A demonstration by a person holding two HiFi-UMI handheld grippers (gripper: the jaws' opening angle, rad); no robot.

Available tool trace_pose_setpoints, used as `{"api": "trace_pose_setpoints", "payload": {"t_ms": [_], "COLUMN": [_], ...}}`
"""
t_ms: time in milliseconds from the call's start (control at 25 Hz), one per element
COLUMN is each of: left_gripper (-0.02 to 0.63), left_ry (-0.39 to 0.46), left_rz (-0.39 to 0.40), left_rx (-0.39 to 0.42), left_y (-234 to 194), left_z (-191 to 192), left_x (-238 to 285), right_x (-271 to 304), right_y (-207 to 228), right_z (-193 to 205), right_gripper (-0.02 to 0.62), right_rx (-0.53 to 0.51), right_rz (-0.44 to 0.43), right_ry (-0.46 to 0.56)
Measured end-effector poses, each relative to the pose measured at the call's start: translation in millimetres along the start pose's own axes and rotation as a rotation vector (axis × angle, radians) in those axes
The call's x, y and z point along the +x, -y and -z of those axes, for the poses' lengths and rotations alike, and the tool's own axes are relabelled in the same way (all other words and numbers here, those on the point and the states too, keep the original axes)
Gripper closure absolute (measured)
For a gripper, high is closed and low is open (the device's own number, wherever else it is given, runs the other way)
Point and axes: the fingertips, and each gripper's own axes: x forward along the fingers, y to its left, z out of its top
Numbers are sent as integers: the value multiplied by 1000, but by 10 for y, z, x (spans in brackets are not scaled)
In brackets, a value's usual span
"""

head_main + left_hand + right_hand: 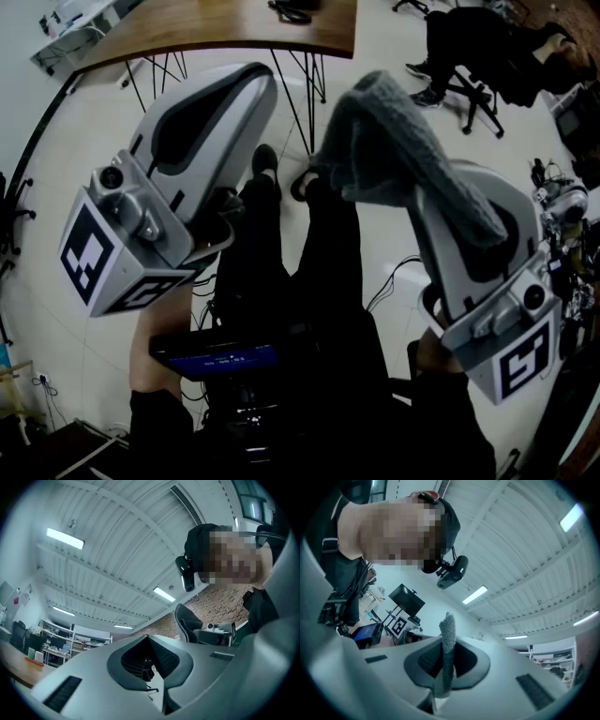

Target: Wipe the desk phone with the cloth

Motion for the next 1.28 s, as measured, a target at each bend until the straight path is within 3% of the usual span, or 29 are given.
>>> {"api": "trace_pose_setpoints", "payload": {"t_ms": [560,800,1280], "left_gripper": [614,614,614], "left_ry": [19,1,4], "left_rz": [10,-9,69], "left_rx": [-104,-147,-172], "left_y": [-298,-443,-854], "left_z": [234,433,616], "left_x": [-198,-111,283], "right_x": [289,269,515], "right_y": [-312,-162,271], "right_z": [301,490,720], "right_gripper": [571,571,571], "right_rx": [2,23,-15], "right_rz": [-43,-58,10], "right_ry": [-87,-131,-134]}}
